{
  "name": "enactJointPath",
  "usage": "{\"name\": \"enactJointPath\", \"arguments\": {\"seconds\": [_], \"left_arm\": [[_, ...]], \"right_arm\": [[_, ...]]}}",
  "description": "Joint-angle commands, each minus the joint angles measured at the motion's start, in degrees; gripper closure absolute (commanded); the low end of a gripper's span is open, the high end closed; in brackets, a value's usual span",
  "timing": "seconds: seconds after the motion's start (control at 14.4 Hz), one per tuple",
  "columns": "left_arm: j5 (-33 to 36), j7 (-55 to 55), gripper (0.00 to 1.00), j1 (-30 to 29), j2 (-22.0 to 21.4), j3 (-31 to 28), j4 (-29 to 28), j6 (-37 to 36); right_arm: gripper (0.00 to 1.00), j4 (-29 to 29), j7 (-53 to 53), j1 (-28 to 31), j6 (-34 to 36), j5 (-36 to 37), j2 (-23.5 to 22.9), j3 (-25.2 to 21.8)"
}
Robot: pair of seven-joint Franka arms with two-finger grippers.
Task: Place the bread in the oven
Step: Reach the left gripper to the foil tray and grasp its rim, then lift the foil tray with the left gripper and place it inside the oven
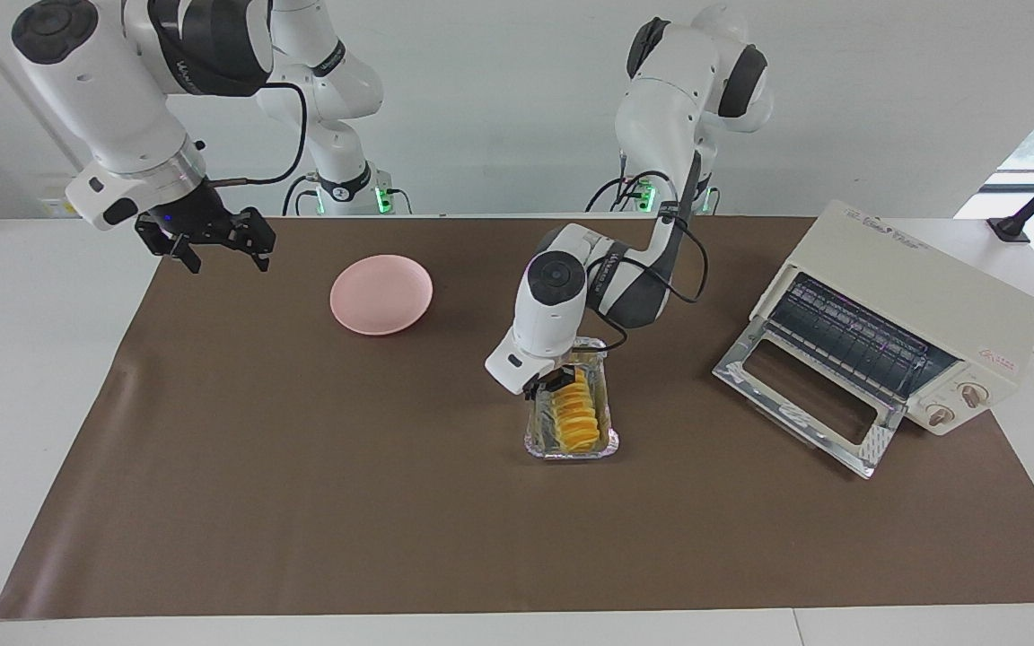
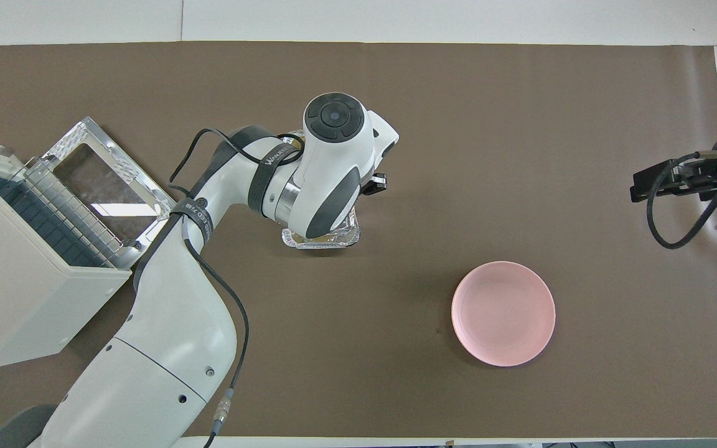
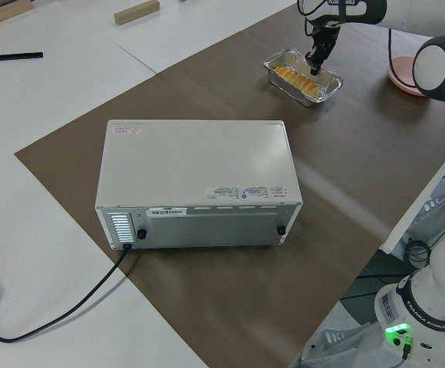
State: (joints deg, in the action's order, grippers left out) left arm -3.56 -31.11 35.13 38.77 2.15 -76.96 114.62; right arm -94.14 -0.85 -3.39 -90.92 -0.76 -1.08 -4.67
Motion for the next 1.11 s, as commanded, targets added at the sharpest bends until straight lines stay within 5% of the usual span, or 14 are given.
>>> {"name": "enactJointPath", "arguments": {"seconds": [0.0,0.28,0.55,1.04], "left_arm": [[-0.05,-5.33,1.0,-0.06,-2.29,-1.27,-0.66,-3.24],[-1.27,-11.39,1.0,-0.32,-1.59,-8.72,8.83,-15.45],[-10.05,-13.8,1.0,-0.94,-3.08,-21.28,9.72,-23.02],[-9.8,-13.45,1.0,-2.6,-4.31,-32.12,9.81,-29.53]], "right_arm": [[0.0,-0.78,-1.35,0.49,0.48,0.84,0.99,0.54],[0.0,-0.78,-1.35,0.57,0.48,0.84,0.99,0.54],[0.0,-0.78,-1.35,0.57,0.48,0.84,0.99,0.54],[0.0,-0.78,-1.35,0.57,0.48,0.84,0.99,0.54]]}}
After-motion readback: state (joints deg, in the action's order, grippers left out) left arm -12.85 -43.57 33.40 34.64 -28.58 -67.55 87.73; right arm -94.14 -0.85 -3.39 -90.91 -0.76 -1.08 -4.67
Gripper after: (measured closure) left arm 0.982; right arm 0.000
